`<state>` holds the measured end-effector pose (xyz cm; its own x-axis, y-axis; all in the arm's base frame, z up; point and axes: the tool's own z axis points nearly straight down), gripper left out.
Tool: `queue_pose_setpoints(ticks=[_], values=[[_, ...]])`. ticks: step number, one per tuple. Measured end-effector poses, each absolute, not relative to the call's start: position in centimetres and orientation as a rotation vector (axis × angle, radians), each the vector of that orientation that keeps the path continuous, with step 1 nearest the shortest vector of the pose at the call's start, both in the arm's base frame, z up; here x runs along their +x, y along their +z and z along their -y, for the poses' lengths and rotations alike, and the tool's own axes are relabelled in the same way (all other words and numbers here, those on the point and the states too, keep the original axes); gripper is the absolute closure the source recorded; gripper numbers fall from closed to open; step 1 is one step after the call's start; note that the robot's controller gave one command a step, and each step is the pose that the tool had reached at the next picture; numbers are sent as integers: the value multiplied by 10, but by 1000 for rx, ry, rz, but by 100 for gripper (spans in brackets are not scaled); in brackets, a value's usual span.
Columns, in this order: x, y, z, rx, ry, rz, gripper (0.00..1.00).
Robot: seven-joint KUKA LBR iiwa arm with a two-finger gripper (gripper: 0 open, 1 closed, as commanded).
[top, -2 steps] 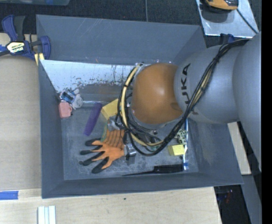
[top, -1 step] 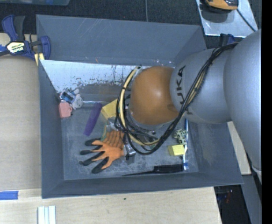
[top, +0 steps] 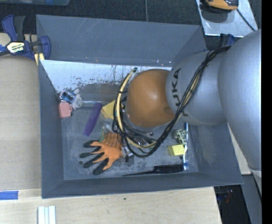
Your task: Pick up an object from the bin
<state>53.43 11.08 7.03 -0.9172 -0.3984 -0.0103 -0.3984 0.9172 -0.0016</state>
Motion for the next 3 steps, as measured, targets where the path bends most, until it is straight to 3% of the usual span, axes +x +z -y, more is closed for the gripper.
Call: queue_pose_setpoints(ticks=[1,3], values=[[534,77,-107,-565,2,-3078,100],[533,89,-107,-564,1,-3083,100]])
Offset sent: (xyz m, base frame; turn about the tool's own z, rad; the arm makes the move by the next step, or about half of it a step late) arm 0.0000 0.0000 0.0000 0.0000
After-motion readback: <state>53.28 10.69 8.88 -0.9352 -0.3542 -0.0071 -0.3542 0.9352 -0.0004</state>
